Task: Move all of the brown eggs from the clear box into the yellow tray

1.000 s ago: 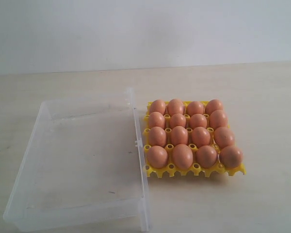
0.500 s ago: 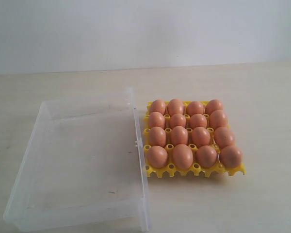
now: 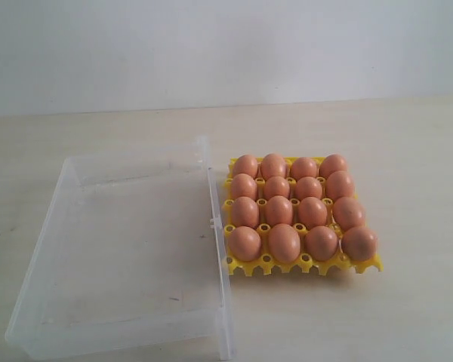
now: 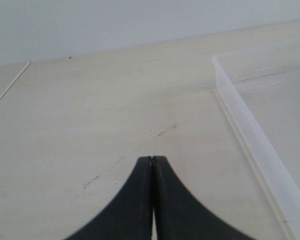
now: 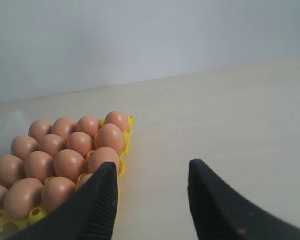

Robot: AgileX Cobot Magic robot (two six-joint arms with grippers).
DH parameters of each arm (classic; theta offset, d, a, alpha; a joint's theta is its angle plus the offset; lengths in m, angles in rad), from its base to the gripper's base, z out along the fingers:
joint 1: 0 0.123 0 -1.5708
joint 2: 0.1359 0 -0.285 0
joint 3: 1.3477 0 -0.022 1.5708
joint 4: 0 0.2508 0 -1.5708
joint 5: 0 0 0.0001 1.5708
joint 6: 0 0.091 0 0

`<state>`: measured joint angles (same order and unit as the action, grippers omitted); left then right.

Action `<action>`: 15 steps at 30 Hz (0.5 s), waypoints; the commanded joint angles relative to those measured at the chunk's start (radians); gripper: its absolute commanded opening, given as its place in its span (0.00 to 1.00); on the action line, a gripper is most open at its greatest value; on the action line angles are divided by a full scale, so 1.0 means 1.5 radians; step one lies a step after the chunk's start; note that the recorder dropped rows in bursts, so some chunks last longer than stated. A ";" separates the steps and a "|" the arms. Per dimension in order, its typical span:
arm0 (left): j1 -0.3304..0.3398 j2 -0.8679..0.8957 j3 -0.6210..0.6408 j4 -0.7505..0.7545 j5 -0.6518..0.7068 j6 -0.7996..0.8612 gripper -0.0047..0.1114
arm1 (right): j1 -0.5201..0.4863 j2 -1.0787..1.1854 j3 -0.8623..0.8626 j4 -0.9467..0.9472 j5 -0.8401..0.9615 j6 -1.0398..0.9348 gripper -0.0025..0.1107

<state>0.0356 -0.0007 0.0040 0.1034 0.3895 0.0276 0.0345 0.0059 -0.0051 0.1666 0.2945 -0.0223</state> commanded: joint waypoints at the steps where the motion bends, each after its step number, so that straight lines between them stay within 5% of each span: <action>1: -0.004 0.000 -0.003 -0.002 -0.006 -0.003 0.04 | -0.004 -0.004 0.003 -0.006 -0.006 0.005 0.41; 15: -0.004 0.000 -0.003 -0.002 -0.006 -0.003 0.04 | -0.004 -0.004 0.003 -0.001 -0.004 0.005 0.41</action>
<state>0.0356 -0.0007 0.0040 0.1034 0.3895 0.0276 0.0345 0.0059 -0.0051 0.1666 0.2945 -0.0154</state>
